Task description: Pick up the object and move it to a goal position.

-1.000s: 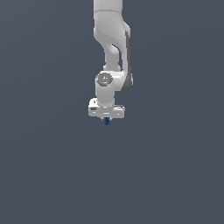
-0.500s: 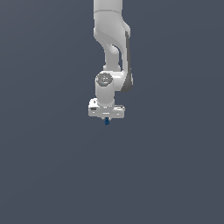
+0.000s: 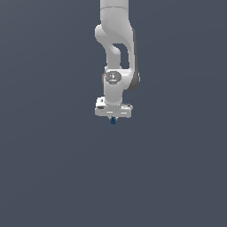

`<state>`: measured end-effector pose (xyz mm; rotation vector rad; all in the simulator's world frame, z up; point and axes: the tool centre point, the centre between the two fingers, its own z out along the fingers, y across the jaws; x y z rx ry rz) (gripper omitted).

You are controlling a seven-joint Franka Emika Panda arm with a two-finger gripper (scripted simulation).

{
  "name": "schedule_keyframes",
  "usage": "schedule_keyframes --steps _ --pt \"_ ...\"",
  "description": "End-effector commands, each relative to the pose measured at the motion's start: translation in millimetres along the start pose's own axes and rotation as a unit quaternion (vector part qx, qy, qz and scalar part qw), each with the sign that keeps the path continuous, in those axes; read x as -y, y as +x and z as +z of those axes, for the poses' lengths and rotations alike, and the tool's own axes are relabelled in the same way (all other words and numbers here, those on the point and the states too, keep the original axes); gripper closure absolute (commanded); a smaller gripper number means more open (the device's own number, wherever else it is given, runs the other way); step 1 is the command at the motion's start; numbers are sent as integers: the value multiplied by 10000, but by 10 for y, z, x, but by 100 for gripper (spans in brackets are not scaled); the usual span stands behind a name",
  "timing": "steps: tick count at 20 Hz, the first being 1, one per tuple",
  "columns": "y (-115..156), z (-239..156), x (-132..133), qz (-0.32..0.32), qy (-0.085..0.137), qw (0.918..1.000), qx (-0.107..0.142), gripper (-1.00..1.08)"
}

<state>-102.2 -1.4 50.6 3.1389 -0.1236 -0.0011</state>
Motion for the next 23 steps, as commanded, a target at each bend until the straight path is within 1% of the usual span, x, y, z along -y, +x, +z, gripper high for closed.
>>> schedule_keyframes --steps 1,8,13,18,23 --pt "-68 -46 166 -6 1 10000 -2 108" --pt "-317 -217 770 -6 -2 10000 -5 108" --pt "-442 -309 1104 -6 -2 10000 -5 108" --pt "-509 -363 1297 -6 -2 10000 -5 108" --pt "-517 -378 1354 -6 -2 10000 -5 108"
